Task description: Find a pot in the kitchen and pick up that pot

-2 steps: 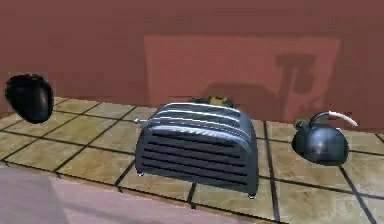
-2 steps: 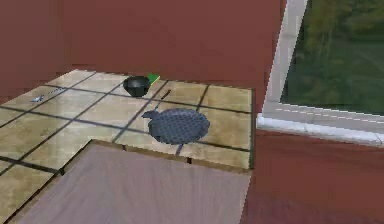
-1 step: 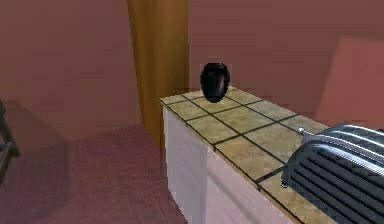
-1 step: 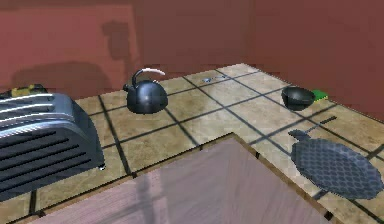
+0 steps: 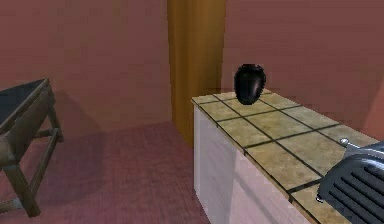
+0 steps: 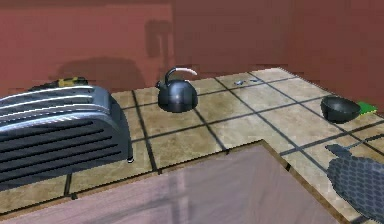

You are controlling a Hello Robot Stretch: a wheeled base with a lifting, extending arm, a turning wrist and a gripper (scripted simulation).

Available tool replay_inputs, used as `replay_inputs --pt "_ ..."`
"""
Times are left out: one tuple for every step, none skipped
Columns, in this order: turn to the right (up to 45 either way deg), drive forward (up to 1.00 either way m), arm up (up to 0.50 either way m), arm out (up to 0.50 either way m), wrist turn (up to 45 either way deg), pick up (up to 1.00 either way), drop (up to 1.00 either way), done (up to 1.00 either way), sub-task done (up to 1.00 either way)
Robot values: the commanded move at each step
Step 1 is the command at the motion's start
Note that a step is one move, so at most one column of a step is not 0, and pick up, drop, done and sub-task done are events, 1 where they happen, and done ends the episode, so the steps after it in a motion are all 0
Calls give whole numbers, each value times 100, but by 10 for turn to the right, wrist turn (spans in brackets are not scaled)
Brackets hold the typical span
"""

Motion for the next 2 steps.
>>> replay_inputs --pt "0 0 50 0 0 0 0 0 0" --pt "0 0 38 0 0 0 0 0 0"
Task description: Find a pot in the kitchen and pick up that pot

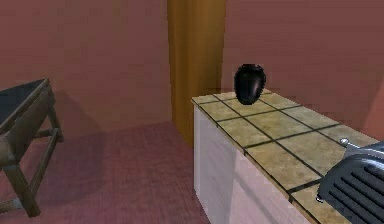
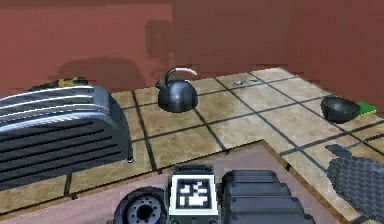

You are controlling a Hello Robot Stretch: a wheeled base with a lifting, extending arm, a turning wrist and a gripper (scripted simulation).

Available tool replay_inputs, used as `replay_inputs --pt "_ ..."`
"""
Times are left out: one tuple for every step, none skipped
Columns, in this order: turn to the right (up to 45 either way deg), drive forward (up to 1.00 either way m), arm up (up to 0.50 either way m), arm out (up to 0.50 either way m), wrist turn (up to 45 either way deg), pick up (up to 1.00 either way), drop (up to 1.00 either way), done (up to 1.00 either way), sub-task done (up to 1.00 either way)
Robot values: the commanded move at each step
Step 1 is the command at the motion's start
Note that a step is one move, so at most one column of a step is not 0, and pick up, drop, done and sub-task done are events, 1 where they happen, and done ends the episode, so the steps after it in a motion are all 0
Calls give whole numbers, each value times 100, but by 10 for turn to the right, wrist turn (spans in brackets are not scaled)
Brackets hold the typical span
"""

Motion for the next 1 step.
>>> replay_inputs --pt "0 0 0 48 0 0 0 0 0"
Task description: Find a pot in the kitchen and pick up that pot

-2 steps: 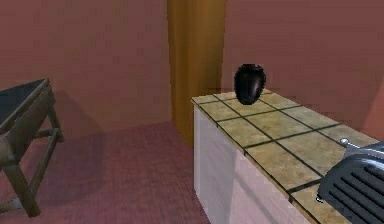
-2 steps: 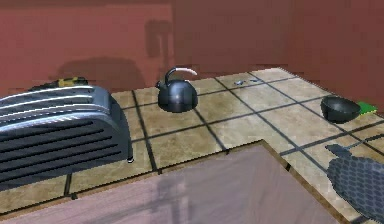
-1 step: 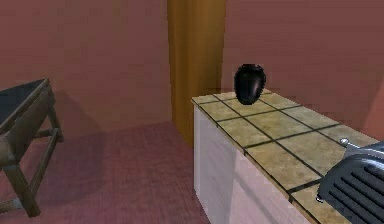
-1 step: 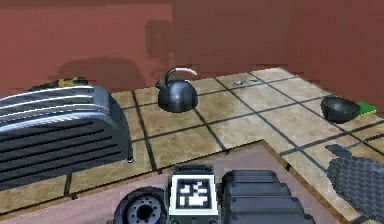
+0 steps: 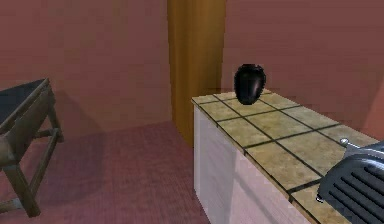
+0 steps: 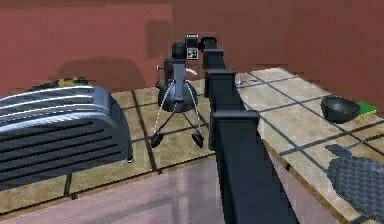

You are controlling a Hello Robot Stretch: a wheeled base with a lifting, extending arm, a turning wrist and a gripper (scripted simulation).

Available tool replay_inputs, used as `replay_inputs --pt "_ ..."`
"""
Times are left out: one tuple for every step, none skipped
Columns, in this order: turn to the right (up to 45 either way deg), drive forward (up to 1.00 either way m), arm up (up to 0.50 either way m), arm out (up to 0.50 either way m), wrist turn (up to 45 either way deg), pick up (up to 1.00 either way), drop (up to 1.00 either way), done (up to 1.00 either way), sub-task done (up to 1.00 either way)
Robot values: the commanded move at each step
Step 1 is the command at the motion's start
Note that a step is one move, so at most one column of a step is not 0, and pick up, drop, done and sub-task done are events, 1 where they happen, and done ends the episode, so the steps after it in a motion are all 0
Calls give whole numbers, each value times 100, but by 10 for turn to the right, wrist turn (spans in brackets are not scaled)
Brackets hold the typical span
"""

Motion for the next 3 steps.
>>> replay_inputs --pt "0 0 0 0 450 0 0 0 0" --pt "0 0 0 0 450 0 0 0 0" --pt "0 0 0 0 450 0 0 0 0"
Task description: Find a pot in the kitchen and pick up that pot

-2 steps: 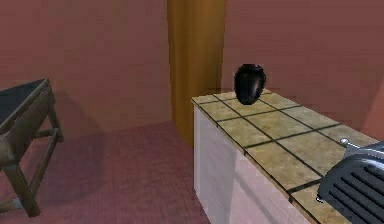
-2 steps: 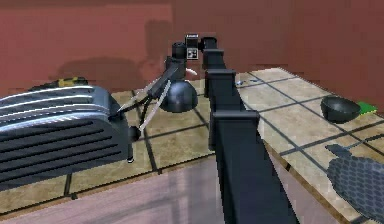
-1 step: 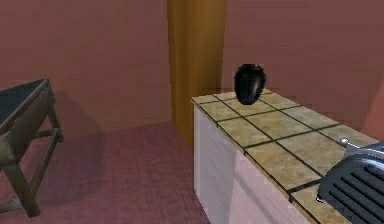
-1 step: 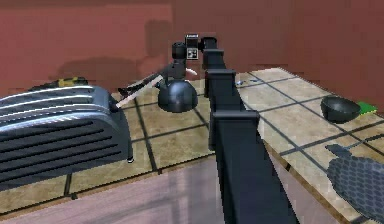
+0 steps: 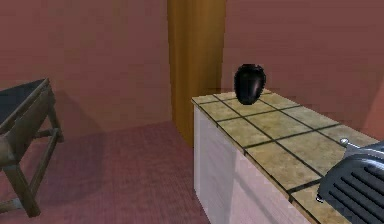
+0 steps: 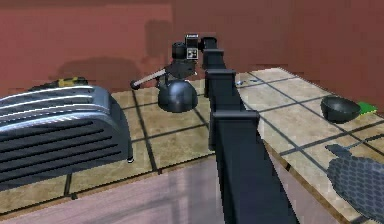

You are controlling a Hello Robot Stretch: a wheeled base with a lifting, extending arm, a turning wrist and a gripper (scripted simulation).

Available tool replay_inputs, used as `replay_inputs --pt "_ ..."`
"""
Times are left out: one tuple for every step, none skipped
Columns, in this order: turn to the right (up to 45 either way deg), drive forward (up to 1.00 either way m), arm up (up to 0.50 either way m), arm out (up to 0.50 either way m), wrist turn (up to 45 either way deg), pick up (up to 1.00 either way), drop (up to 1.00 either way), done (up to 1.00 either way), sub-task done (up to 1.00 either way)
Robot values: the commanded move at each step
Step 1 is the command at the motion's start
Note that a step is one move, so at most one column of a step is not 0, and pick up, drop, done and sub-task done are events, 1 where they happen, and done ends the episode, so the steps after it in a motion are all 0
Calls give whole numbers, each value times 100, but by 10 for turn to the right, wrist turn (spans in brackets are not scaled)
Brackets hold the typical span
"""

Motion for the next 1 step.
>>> replay_inputs --pt "0 0 0 0 330 0 0 0 0"
